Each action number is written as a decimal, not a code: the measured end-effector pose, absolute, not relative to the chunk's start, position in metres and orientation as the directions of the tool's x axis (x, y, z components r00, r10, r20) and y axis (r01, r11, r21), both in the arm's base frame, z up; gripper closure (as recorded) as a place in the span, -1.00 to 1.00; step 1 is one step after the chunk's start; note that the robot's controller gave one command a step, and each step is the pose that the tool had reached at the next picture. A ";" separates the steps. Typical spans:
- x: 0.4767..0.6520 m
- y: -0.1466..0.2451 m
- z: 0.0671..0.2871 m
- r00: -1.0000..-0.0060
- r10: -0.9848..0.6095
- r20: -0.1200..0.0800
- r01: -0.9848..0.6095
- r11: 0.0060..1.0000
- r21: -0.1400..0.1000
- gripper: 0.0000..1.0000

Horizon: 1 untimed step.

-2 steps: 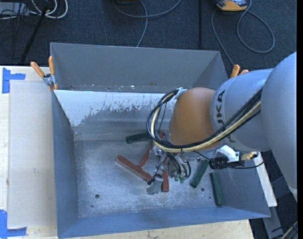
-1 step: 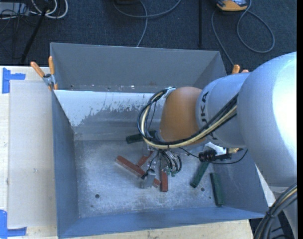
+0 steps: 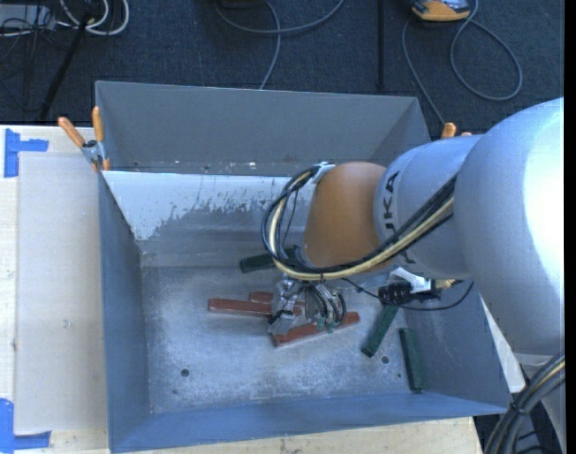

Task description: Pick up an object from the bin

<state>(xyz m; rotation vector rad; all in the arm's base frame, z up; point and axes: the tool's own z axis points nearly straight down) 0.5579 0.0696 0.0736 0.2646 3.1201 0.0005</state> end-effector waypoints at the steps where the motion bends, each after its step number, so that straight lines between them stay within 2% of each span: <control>1: 0.555 0.070 0.070 -0.986 0.167 -0.001 0.167 0.986 0.000 -1.00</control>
Offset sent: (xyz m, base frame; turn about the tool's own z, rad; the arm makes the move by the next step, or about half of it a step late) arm 0.0000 0.0000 0.0000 0.0000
